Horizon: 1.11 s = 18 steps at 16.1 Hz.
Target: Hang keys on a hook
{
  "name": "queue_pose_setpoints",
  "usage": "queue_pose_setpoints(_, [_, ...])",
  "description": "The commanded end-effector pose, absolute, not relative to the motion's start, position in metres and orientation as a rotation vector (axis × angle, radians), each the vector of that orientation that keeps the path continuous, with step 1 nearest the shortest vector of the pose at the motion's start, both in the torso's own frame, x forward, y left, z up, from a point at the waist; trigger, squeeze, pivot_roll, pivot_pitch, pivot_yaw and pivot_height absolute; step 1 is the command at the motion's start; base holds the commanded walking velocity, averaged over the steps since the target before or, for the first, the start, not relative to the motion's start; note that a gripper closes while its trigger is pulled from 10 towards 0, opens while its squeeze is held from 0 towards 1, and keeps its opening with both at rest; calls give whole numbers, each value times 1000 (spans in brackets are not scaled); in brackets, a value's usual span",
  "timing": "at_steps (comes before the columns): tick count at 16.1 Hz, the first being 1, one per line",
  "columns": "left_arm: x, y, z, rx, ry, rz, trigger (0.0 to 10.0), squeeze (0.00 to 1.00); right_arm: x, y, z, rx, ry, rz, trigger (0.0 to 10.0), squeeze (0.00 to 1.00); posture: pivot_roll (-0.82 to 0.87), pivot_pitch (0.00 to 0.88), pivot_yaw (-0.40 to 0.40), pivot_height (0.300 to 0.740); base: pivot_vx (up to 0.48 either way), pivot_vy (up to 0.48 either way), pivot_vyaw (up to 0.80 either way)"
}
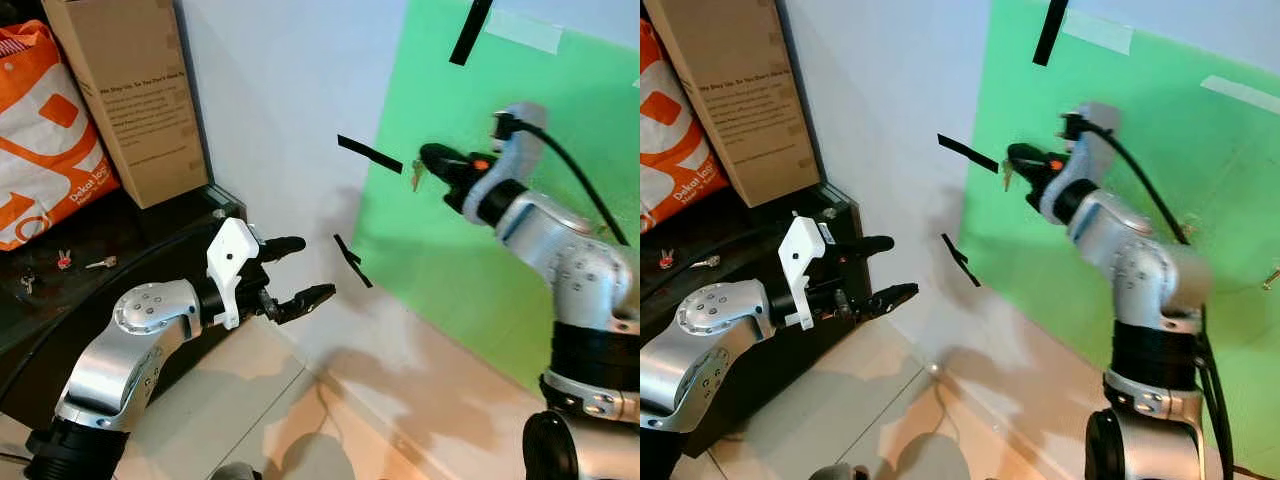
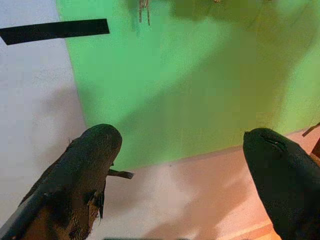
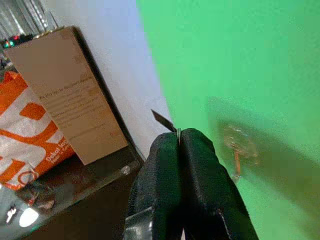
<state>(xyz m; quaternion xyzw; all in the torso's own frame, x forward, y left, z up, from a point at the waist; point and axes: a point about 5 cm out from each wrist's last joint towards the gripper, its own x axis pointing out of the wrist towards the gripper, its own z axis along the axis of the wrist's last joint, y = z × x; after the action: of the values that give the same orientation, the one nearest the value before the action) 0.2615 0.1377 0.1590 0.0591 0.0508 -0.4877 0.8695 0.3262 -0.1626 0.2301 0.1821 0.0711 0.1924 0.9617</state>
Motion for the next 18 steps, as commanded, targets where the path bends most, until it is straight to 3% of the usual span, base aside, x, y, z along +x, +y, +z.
queue_pose_setpoints(1, [263, 136, 161, 136, 103, -1029, 10000, 0, 323, -170, 232, 396, 137, 373, 10000, 0, 14, 0, -53, 740, 0, 0, 0])
queue_pose_setpoints(8, [262, 138, 160, 145, 114, -1045, 10000, 0, 321, -163, 214, 544, 178, 471, 10000, 0, 15, 0, -40, 740, 0, 0, 0])
queue_pose_setpoints(18, [261, 140, 160, 149, 125, -1049, 10000, 0, 337, -178, 209, 491, 171, 373, 10000, 0, 22, 0, -32, 740, 0, 0, 0])
